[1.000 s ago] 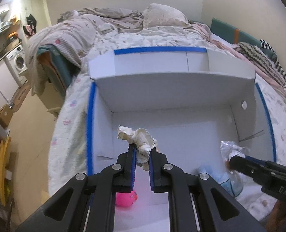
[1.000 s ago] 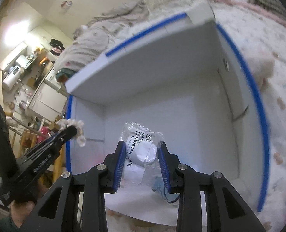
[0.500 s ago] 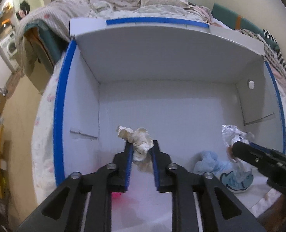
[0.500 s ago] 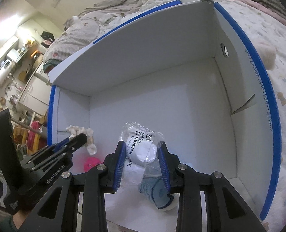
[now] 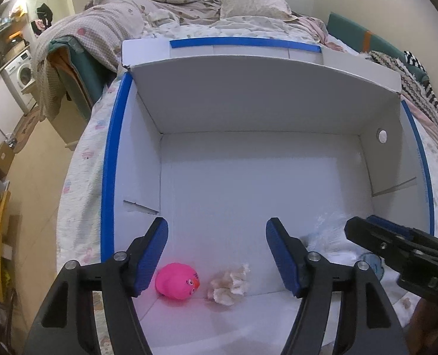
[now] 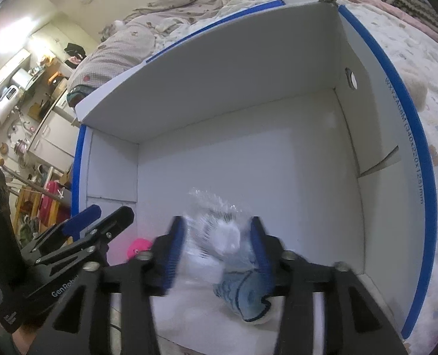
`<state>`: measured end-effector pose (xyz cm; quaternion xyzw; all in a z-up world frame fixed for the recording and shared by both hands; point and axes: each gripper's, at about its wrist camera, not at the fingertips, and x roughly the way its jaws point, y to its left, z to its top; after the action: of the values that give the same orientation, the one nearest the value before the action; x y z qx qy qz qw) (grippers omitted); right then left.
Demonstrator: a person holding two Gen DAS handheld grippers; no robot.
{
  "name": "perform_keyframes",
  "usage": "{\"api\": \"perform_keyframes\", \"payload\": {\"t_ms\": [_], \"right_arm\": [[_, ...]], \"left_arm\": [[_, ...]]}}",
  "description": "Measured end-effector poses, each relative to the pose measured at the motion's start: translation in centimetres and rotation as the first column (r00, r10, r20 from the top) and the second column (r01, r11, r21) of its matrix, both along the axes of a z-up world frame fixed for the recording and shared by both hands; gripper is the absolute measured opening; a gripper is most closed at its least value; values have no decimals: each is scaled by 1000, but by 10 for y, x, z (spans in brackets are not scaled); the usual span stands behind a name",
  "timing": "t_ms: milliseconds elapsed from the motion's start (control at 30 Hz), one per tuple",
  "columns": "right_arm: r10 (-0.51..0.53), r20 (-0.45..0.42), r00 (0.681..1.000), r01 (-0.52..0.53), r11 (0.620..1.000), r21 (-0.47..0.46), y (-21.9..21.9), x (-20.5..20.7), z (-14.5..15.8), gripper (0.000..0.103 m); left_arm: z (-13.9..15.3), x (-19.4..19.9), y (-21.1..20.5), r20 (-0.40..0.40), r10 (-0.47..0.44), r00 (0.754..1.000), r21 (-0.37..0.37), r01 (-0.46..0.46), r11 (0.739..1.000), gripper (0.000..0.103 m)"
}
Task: Organize soft objects
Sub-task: 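Open the left tool to drop the tissue while the right tool releases the wrapped item, then withdraw both tools from the box toward the items beside it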
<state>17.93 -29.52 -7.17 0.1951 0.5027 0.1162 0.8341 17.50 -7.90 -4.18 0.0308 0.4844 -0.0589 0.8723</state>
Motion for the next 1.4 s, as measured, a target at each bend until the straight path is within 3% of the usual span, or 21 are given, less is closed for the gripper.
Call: {"api": "perform_keyframes", "payload": {"t_ms": [100, 167, 333, 500, 1400], "right_arm": [[-16, -3, 1000, 16, 1000, 18, -4, 1, -1, 80], [-22, -14, 1000, 22, 1000, 21, -5, 2, -3, 81], [-28, -33, 999, 28, 1000, -14, -2, 0, -6, 98], [-30, 7, 1000, 30, 999, -28, -1, -3, 2, 100], [-72, 58, 996, 75, 996, -50, -6, -33, 21, 100]], "left_arm": [[2, -2, 3, 2, 11, 1000, -3, -11, 1000, 66], [2, 0, 4, 2, 18, 1000, -4, -18, 1000, 66], [2, -1, 4, 2, 22, 1000, -2, -22, 1000, 66], [3, -3, 4, 7, 18, 1000, 4, -18, 1000, 66], [27, -47, 37, 38, 74, 996, -10, -74, 997, 66]]}}
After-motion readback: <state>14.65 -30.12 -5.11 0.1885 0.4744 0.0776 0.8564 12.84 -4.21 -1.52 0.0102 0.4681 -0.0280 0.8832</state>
